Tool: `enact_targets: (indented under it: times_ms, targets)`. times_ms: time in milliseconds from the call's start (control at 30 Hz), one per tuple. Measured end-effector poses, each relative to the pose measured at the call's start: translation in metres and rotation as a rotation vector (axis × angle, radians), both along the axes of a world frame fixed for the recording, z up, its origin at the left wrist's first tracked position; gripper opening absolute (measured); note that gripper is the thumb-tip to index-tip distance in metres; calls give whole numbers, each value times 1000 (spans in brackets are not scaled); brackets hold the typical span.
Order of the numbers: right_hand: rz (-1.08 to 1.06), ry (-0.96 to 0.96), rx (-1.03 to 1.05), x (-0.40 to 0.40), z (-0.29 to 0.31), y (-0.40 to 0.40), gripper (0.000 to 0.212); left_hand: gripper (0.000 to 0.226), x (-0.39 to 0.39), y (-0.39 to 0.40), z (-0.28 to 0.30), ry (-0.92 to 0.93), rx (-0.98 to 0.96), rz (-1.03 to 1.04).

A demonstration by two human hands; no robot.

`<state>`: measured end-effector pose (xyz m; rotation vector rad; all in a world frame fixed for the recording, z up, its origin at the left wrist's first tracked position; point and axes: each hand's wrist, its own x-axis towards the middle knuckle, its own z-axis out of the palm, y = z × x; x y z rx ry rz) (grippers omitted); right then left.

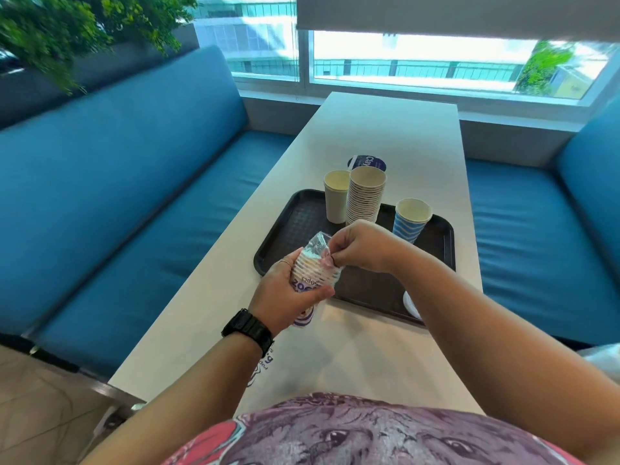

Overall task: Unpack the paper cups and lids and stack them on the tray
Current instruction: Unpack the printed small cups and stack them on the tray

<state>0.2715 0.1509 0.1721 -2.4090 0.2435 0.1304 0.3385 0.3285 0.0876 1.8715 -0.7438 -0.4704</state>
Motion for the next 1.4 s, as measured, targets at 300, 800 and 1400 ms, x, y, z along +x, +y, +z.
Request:
enact_targets:
  times_ms: [300, 800, 1400]
  targets:
    - [37, 15, -28, -2, -1, 2, 9, 44, -3, 0, 7, -64, -18, -14]
    - [-203, -276, 126, 5, -1, -20, 14, 38, -4, 0, 8, 1, -15, 1]
    - [-332, -571, -476, 50, 55, -95, 26, 42, 4, -1, -1, 70, -34, 32]
